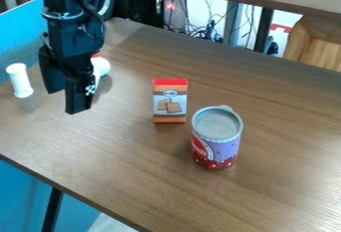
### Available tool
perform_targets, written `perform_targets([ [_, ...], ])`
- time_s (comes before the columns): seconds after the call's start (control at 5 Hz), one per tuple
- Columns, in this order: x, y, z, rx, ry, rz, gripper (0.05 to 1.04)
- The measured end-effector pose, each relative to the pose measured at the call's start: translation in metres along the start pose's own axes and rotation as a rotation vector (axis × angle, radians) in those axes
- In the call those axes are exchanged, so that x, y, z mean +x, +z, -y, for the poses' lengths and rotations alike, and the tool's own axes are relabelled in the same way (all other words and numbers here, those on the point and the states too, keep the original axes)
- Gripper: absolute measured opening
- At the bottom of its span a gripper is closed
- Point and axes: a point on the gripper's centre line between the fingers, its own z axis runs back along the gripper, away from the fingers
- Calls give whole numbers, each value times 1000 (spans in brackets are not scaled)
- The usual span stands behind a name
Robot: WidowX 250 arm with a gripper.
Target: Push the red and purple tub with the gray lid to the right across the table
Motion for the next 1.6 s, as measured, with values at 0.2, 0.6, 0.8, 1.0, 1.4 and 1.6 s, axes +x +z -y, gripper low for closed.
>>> perform_targets([
  [0.2, -2, -6, 2, -13, 4, -22, 1001],
  [0.6, 21, -17, 50, 4, -12, 4, 1001],
  [0.8, 31, -17, 69, 3, -31, 39, 1001],
  [1.0, 39, -24, 77, -38, -8, 29, 1001],
  [1.4, 61, -29, 63, 17, 71, 23, 1001],
  [1.6, 71, -30, 60, 36, 102, 33, 1001],
])
